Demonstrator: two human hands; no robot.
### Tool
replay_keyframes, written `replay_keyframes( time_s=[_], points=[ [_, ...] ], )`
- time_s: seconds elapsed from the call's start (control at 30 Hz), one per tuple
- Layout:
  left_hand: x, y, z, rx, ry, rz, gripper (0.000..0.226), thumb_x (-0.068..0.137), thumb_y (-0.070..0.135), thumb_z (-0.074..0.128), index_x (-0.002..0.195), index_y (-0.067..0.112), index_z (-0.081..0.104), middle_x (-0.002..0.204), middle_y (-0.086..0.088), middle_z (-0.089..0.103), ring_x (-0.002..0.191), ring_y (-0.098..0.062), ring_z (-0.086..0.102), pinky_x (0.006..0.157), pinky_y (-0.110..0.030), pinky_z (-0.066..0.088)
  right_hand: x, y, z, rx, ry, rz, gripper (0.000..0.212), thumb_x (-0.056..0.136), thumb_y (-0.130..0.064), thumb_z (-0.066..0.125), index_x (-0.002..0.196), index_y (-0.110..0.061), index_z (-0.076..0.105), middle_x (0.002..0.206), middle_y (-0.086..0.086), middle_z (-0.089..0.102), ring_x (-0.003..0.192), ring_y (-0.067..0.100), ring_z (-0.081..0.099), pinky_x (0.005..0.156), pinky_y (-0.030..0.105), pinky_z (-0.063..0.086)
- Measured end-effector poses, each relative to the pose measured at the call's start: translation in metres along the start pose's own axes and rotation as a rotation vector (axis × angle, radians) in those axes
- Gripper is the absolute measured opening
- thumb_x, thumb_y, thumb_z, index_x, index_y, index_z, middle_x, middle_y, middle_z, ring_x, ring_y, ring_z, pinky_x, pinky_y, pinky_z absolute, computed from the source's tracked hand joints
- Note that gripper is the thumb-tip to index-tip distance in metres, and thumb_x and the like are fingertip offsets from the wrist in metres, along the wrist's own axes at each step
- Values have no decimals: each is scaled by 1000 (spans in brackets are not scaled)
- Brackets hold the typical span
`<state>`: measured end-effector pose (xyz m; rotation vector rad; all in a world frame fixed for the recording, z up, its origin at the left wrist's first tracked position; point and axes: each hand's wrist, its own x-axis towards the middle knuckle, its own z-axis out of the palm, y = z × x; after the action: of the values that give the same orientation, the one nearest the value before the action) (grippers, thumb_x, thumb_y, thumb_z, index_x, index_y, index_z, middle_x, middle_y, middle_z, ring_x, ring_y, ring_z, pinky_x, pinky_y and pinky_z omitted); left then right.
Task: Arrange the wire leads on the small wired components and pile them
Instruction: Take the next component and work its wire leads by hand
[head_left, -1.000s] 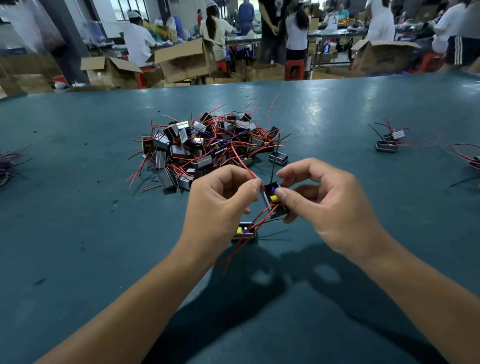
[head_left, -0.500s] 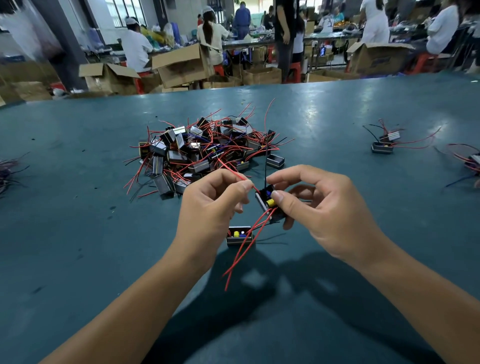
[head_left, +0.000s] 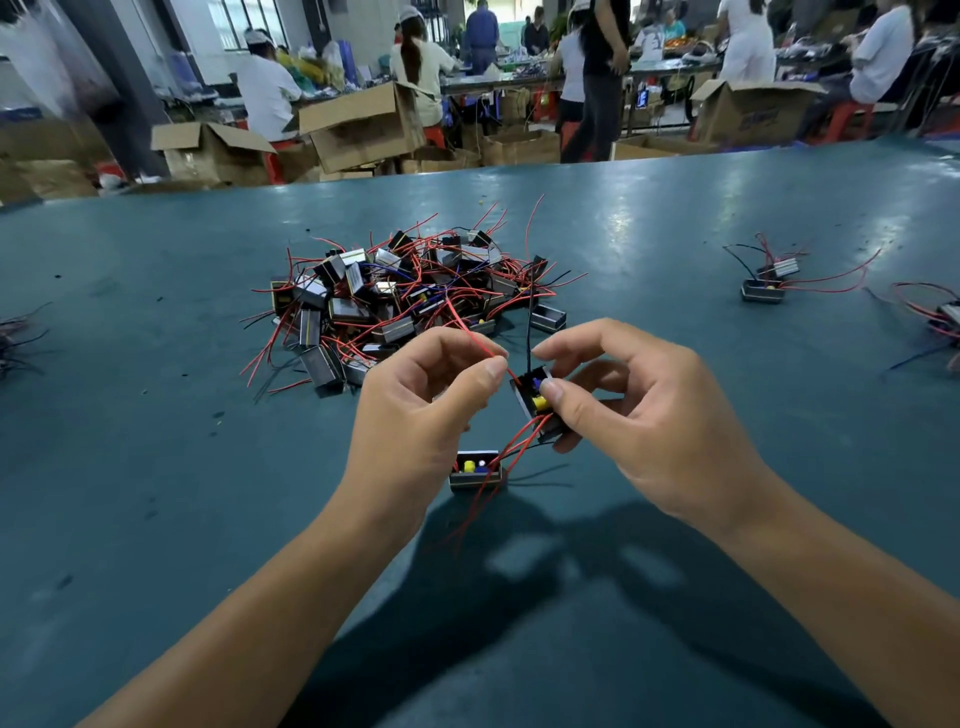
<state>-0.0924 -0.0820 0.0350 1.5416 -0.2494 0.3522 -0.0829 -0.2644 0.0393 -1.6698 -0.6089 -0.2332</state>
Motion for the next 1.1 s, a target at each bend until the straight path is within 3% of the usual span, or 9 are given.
replay_keyframes(
  time_s=[0.1, 0.23, 0.33, 0.5, 0.63, 0.83, 1.0, 1.1],
  points=[
    [-1, 1, -1, 19, -104, -68, 14, 87, 18, 71, 99, 20, 77, 92, -5, 76, 81, -15, 69, 65, -26, 56, 2, 1, -1, 25, 15, 46, 16, 88, -12, 65, 100, -21, 71, 86, 2, 69, 72, 20, 72, 61, 26, 57],
    [-1, 2, 1, -15, -130, -102, 15, 92, 5, 66, 98, 14, 77, 86, -8, 77, 73, -17, 71, 70, -25, 59, 4, 4, -3, 82, -2, 175, 17, 91, -4, 67, 103, -15, 71, 89, 3, 75, 73, 16, 71, 68, 24, 55],
    [-1, 2, 0, -16, -131, -101, 14, 90, 5, 67, 99, 11, 77, 87, -11, 77, 76, -19, 72, 76, -27, 61, 3, 4, -3, 151, -59, 308, 13, 88, -10, 69, 100, -10, 74, 91, 8, 76, 79, 17, 70, 75, 26, 57],
    [-3, 0, 2, -11, -172, -106, 14, 86, 13, 68, 97, 11, 77, 80, -10, 77, 73, -16, 72, 73, -23, 59, 3, 2, -3, 251, -83, 417, 12, 88, -7, 69, 80, -13, 75, 80, 12, 75, 69, 20, 69, 63, 26, 57],
    [-3, -3, 2, -8, -197, -117, 21, 80, 20, 68, 97, 11, 76, 82, -7, 77, 73, -16, 71, 74, -24, 59, 3, 4, -4, 206, -46, 408, 2, 85, -3, 71, 83, -4, 70, 70, 8, 71, 61, 19, 67, 58, 26, 56],
    [5, -7, -11, 179, -214, -57, 10, 91, 16, 70, 98, 13, 77, 90, -12, 75, 78, -14, 69, 73, -24, 56, 10, 5, -18, 51, -32, 411, 5, 85, 0, 71, 81, -3, 69, 63, 7, 68, 53, 18, 65, 52, 23, 52],
    [19, -17, -34, 533, -220, 24, 15, 93, 10, 69, 94, 24, 73, 85, -1, 72, 76, -18, 65, 71, -28, 54, 18, 26, -57, -473, -171, 532, 14, 88, -18, 73, 96, -18, 61, 70, -3, 72, 53, 7, 62, 65, 34, 53],
    [21, -21, -40, 602, -268, 24, 21, 93, 11, 69, 89, 31, 71, 85, 1, 70, 77, -28, 65, 74, -39, 55, 19, 36, -65, -596, -254, 562, 8, 89, -25, 72, 91, -23, 65, 72, -8, 71, 51, 1, 59, 66, 33, 54]
  ],
)
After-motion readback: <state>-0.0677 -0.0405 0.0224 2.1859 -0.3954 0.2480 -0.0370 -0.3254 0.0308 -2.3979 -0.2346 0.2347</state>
